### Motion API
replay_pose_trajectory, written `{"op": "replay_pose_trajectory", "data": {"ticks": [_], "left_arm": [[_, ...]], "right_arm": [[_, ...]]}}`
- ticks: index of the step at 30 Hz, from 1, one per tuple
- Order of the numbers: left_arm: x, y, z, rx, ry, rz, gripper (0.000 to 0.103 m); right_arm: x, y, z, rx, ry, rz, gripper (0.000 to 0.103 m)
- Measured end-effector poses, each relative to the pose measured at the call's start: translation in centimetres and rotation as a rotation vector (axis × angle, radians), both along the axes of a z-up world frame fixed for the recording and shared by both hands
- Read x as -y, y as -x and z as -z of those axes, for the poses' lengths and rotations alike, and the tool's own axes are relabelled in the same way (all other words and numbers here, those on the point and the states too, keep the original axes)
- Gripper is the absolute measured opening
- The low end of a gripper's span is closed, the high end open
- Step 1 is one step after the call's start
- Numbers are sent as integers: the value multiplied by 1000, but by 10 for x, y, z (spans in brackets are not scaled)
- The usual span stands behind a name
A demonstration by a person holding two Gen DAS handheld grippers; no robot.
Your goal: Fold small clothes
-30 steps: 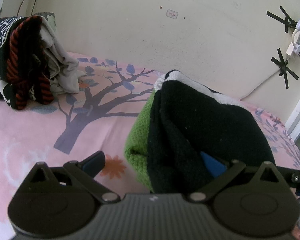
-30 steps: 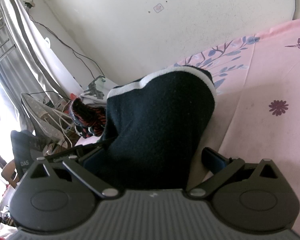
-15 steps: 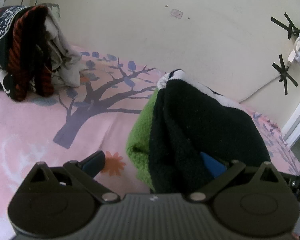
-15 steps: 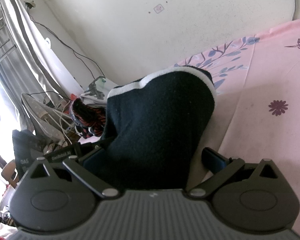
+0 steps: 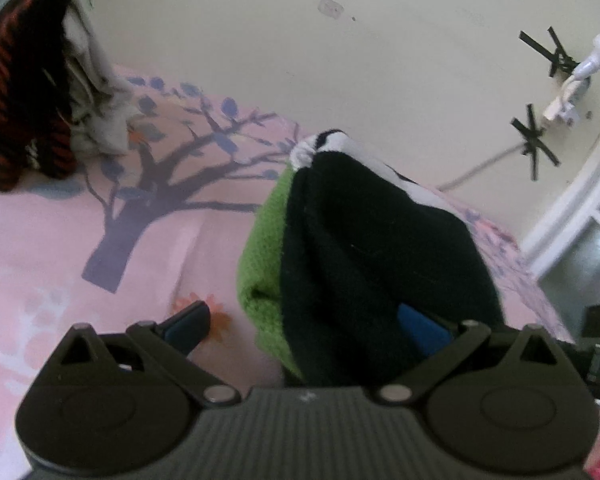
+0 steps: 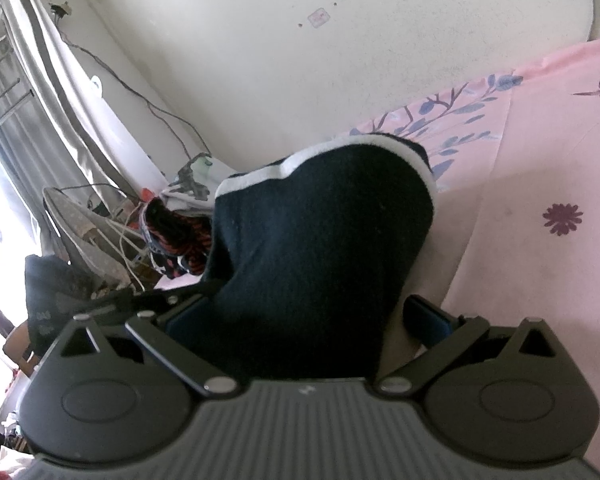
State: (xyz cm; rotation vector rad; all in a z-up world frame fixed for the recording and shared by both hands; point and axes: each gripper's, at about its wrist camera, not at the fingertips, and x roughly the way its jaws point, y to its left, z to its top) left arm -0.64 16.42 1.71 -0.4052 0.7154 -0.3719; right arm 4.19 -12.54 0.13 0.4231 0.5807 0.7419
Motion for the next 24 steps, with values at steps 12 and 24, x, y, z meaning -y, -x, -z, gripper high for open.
{"op": "replay_pose_trajectory", "data": {"ticks": [12,24], "left_arm": [[48,-6,-8,-9,-160,63,78],[277,-146,-61,99,-277,296,62]], "right_arm": [[-6,-20,-15,-30,39,8,44],[169,-76,-71,178,162,411,41]]}}
